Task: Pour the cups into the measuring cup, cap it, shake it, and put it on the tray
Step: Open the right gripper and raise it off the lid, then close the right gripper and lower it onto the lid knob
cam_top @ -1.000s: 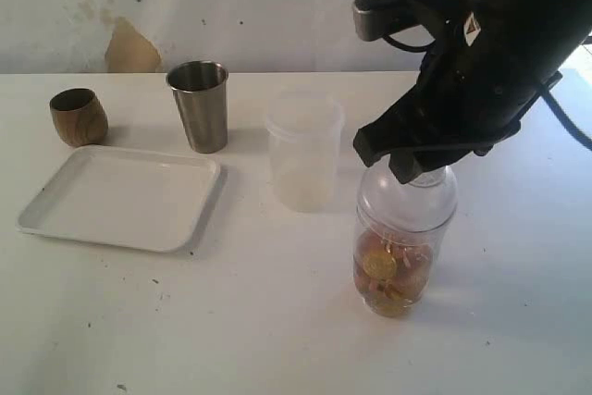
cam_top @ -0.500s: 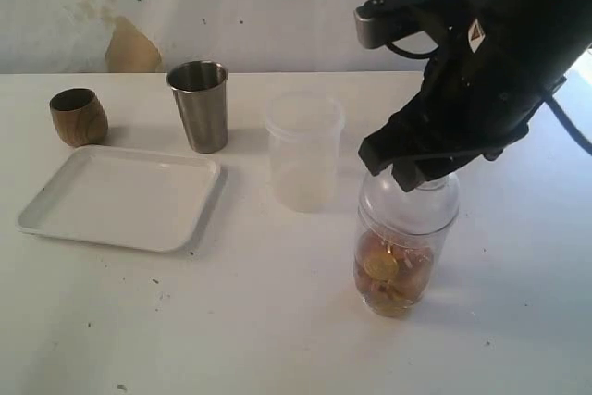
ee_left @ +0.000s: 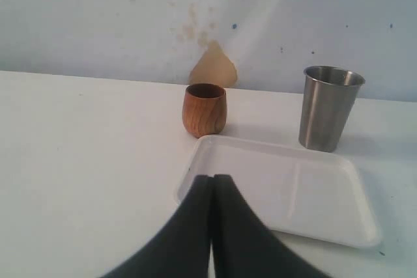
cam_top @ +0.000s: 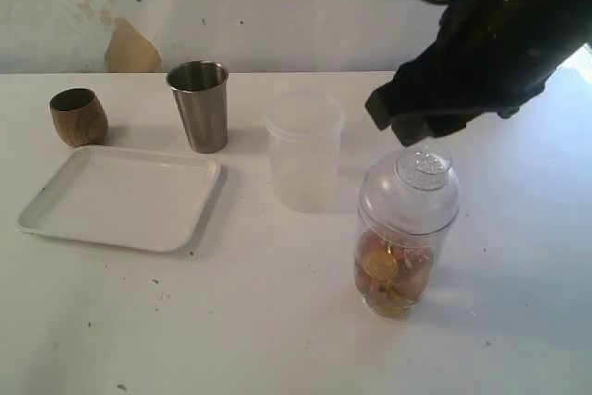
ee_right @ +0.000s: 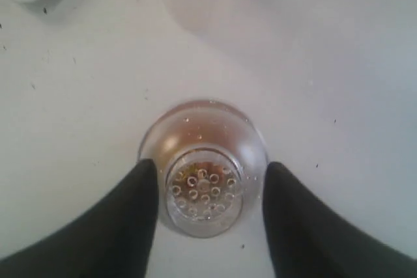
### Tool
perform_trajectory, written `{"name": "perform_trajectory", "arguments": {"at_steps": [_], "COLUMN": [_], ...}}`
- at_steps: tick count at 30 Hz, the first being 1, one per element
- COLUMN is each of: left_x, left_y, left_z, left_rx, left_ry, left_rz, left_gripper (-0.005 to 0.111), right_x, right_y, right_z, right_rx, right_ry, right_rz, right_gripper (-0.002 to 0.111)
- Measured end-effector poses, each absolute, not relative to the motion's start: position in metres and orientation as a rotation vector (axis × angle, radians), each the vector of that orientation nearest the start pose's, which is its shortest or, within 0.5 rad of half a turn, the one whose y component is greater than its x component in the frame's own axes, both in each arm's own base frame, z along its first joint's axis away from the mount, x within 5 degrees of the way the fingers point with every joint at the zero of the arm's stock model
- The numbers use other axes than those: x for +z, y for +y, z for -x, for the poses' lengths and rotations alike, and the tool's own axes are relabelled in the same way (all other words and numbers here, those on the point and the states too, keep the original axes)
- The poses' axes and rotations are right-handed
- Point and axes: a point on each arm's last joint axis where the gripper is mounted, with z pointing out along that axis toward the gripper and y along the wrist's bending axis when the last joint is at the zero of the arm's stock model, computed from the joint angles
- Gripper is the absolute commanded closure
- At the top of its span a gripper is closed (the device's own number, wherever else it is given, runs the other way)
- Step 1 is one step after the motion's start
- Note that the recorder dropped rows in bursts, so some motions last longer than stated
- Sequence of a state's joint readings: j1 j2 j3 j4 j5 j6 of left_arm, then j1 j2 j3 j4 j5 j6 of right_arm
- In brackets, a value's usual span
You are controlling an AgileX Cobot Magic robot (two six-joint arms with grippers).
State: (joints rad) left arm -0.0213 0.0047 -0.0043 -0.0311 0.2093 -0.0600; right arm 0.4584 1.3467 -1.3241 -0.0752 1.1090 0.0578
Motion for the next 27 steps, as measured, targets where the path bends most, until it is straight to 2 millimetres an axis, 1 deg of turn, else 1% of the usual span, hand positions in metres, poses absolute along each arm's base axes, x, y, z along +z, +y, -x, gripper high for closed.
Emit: {"name": "perform_trajectory", "arguments": {"at_steps": [1,2,3,7,10,11,12,13,15,17,27], "left_x": [0.195,0.195,0.195,0.195,0.195,0.195,0.195,0.195,0.195,0.195,0.195], "left_y": [-0.002,-0.002,-0.002,-0.002,-0.002,-0.002,-0.002,-0.002,-0.002,-0.002,-0.002], "left_z": [-0.056,-0.056,-0.056,-0.056,-0.056,-0.056,-0.056,-0.056,-0.056,-0.056,-0.056], "left_rx": [-0.089,-0.089,-0.089,-0.089,-0.089,-0.089,-0.089,-0.089,-0.089,-0.089,-0.089], "left_ry": [1.693,1.693,1.693,1.693,1.693,1.693,1.693,1.693,1.693,1.693,1.693], "left_rz": [0.054,0.054,0.054,0.054,0.054,0.054,0.054,0.054,0.054,0.054,0.054], "left_gripper": [0.107,0.107,0.107,0.107,0.107,0.107,0.107,0.107,0.107,0.107,0.107], "right_x": [0.378,0.382,0.385,0.390,0.383,0.375,0.371,0.359,0.345,0.335,0.334], "right_y": [0.111,0.110,0.109,0.107,0.108,0.109,0.109,0.110,0.112,0.114,0.115], "right_z": [-0.239,-0.236,-0.234,-0.230,-0.232,-0.233,-0.234,-0.236,-0.240,-0.243,-0.245], "right_rx": [0.101,0.108,0.112,0.112,0.113,0.111,0.109,0.099,0.090,0.095,0.105], "right_ry": [2.502,2.479,2.464,2.443,2.432,2.438,2.447,2.479,2.510,2.499,2.463], "right_rz": [0.527,0.522,0.519,0.531,0.537,0.544,0.547,0.556,0.569,0.572,0.569], "right_gripper": [0.094,0.102,0.108,0.108,0.108,0.108,0.108,0.108,0.108,0.108,0.108]}}
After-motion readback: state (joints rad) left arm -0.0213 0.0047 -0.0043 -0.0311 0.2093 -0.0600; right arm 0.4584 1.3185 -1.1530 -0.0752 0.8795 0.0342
